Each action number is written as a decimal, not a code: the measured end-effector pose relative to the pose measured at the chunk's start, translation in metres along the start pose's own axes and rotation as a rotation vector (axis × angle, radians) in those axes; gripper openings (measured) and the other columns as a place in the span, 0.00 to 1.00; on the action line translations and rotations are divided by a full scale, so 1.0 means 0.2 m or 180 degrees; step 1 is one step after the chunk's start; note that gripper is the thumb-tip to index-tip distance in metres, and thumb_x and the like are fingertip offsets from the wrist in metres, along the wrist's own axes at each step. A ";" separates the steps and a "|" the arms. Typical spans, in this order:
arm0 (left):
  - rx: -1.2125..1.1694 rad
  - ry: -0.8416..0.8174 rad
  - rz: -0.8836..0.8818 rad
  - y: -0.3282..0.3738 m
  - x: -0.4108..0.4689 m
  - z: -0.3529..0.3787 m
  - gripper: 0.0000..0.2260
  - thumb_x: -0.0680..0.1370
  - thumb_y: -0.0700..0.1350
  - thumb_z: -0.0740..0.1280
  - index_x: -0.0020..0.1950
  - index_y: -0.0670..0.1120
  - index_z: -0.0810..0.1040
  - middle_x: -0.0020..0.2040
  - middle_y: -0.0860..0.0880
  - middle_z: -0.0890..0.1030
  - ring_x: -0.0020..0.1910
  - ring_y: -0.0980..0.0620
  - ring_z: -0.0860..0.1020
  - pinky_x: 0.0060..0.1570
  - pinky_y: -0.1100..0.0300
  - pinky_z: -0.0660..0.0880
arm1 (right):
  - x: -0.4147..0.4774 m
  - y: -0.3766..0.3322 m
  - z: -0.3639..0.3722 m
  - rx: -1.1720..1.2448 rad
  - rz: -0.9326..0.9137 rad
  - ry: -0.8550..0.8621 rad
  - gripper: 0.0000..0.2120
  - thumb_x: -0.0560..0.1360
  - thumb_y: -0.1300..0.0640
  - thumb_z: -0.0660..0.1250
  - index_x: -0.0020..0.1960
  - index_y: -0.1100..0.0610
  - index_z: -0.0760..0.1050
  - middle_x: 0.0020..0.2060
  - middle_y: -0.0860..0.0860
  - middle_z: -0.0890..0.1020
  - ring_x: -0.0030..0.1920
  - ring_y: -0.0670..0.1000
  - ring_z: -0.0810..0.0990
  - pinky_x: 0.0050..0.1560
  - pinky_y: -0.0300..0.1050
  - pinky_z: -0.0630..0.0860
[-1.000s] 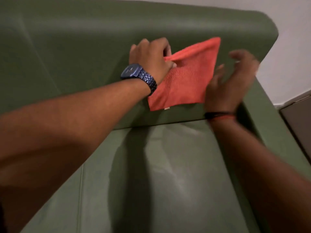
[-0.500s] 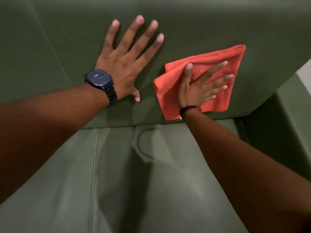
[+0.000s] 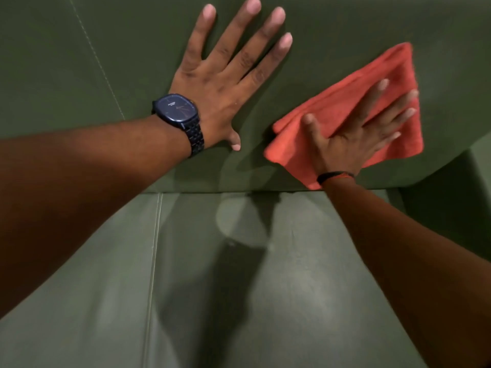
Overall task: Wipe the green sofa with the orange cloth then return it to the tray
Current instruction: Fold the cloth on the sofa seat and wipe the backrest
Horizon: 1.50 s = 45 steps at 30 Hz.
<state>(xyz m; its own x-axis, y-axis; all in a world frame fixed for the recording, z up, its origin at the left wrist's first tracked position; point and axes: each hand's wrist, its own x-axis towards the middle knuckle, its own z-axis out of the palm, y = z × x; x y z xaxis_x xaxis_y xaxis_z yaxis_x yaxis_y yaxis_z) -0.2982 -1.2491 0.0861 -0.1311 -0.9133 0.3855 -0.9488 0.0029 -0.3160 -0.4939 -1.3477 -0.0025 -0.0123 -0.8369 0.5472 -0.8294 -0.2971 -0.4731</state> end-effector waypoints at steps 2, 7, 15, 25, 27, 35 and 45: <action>-0.0064 -0.0023 0.0005 0.00 0.00 0.00 0.69 0.44 0.63 0.78 0.76 0.47 0.44 0.77 0.48 0.50 0.74 0.41 0.49 0.66 0.39 0.43 | 0.03 -0.01 0.01 0.0017 0.0130 0.0120 0.55 0.63 0.21 0.54 0.73 0.61 0.54 0.72 0.73 0.53 0.72 0.74 0.48 0.65 0.76 0.49; -0.0420 -0.0039 -0.0029 0.00 0.00 -0.04 0.68 0.42 0.75 0.68 0.76 0.48 0.47 0.76 0.44 0.55 0.73 0.40 0.53 0.66 0.38 0.45 | -0.06 -0.13 0.03 -0.0234 -0.0396 -0.0100 0.55 0.61 0.21 0.57 0.72 0.61 0.54 0.69 0.77 0.55 0.69 0.77 0.48 0.66 0.74 0.40; -0.0843 0.0216 -0.0662 0.14 0.16 -0.10 0.23 0.72 0.60 0.61 0.64 0.53 0.65 0.61 0.43 0.73 0.59 0.39 0.70 0.54 0.42 0.66 | -0.13 -0.09 -0.09 -0.0423 -0.1249 -0.0587 0.33 0.74 0.38 0.61 0.74 0.52 0.57 0.73 0.66 0.59 0.73 0.70 0.53 0.67 0.74 0.49; -0.0341 -0.0062 -0.0517 0.31 0.19 -0.24 0.07 0.71 0.39 0.65 0.47 0.45 0.77 0.47 0.42 0.79 0.54 0.38 0.70 0.57 0.40 0.64 | 0.18 0.06 -0.44 -0.0597 -0.1365 -0.1309 0.10 0.71 0.57 0.61 0.52 0.56 0.72 0.50 0.58 0.79 0.55 0.61 0.74 0.52 0.53 0.65; -0.0339 -0.0191 -0.0683 0.26 0.11 -0.27 0.06 0.70 0.40 0.67 0.46 0.46 0.77 0.46 0.42 0.81 0.53 0.39 0.70 0.57 0.40 0.63 | 0.16 -0.01 -0.51 -0.0350 -0.1669 -0.1667 0.09 0.73 0.58 0.60 0.53 0.57 0.69 0.49 0.59 0.80 0.49 0.64 0.77 0.41 0.52 0.65; -0.0500 -0.0741 -0.1292 -0.01 -0.48 -0.57 0.06 0.70 0.45 0.67 0.47 0.48 0.78 0.46 0.42 0.82 0.50 0.39 0.75 0.48 0.48 0.68 | -0.04 -0.67 -0.76 0.0125 -0.3126 -0.1988 0.10 0.74 0.56 0.59 0.54 0.55 0.68 0.48 0.58 0.79 0.45 0.65 0.78 0.37 0.51 0.68; -0.0841 -0.0475 -0.2439 -0.58 -1.78 -1.13 0.06 0.71 0.41 0.67 0.46 0.42 0.76 0.42 0.38 0.81 0.42 0.36 0.76 0.40 0.46 0.73 | -0.77 -1.83 -1.00 0.0519 -0.4467 -0.2449 0.07 0.77 0.54 0.59 0.54 0.54 0.69 0.48 0.56 0.80 0.45 0.62 0.80 0.38 0.53 0.73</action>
<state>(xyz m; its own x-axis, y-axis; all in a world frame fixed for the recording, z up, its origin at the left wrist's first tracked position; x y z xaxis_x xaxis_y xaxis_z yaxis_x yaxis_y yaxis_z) -0.2069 -0.8323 0.1807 0.6022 -0.7453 0.2860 -0.7983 -0.5646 0.2096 -0.3004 -1.0179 0.2238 0.9808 0.1192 0.1546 0.1228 -0.9923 -0.0138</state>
